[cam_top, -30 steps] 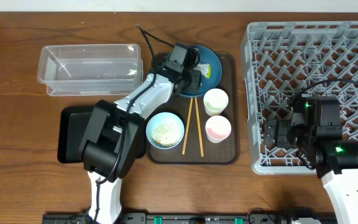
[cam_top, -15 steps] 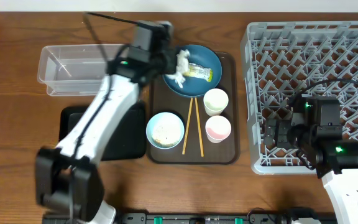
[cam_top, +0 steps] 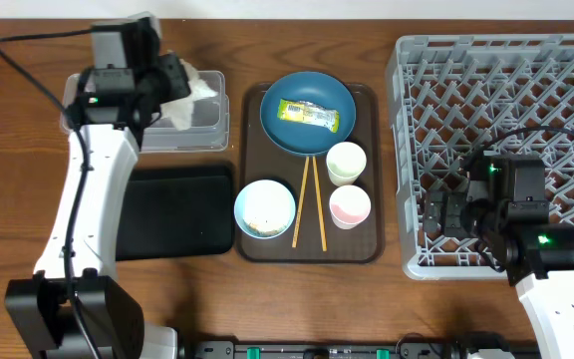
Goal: Sort waste into correct bins and load items into the dishwasher rack
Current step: 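Carry the tissue left and drop it into the clear bin, then move the left gripper back to the yellow wrapper on the plate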
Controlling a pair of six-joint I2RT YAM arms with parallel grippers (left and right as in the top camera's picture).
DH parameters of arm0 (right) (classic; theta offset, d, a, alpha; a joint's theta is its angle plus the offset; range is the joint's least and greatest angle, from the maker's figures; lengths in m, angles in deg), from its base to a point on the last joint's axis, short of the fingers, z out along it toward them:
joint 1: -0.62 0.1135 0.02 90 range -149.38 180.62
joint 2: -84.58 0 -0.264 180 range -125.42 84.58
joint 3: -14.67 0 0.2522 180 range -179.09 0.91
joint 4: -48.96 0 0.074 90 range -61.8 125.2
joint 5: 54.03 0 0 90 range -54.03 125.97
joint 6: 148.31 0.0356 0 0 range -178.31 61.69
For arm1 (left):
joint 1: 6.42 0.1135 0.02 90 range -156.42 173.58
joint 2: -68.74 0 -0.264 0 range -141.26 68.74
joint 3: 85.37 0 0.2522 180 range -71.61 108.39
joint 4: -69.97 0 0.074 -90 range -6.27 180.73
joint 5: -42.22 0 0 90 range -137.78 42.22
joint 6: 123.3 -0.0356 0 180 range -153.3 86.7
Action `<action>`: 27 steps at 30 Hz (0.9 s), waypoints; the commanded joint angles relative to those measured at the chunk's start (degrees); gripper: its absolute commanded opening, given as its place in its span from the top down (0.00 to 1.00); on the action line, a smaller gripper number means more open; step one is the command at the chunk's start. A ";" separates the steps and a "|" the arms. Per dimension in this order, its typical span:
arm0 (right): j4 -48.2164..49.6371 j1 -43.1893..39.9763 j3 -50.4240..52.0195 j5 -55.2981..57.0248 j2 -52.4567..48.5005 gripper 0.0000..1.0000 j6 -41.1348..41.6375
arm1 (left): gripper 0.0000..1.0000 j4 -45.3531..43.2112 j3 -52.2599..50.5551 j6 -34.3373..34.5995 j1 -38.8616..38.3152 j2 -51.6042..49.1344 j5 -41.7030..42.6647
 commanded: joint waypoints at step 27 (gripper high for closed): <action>-0.02 0.42 -1.11 -0.22 -0.22 0.01 0.68 | 0.36 -7.08 0.00 0.35 -18.62 -10.27 3.10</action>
